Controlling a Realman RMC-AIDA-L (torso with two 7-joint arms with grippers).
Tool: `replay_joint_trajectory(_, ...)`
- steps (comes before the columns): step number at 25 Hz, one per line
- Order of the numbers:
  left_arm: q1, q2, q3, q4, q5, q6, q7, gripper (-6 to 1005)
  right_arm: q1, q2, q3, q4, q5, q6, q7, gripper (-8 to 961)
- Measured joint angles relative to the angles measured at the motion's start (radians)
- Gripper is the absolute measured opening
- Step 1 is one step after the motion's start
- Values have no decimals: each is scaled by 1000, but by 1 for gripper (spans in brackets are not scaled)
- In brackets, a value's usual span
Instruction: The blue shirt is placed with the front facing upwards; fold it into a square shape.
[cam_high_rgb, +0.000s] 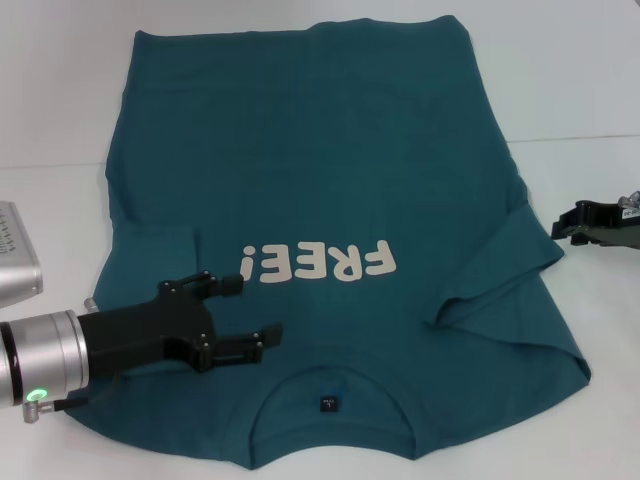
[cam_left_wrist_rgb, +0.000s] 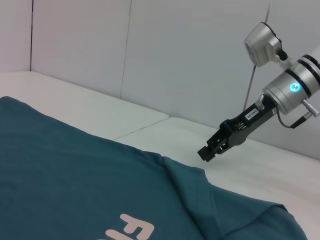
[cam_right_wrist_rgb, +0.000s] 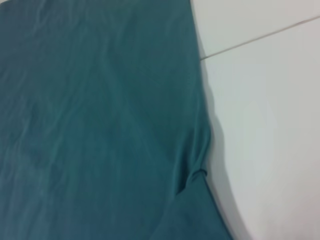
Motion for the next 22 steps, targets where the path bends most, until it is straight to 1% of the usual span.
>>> replay_joint_trajectory(12, -3, 0, 0, 0, 0, 3, 0, 880, 1, 1, 0, 25, 6, 33, 1, 436)
replay_joint_trajectory(17, -3, 0, 0, 0, 0, 3, 0, 876, 11, 5, 0, 51, 7, 50, 1, 621)
replay_joint_trajectory(22, -2, 0, 0, 0, 0, 3, 0, 873, 19, 9, -2, 62, 7, 59, 1, 618)
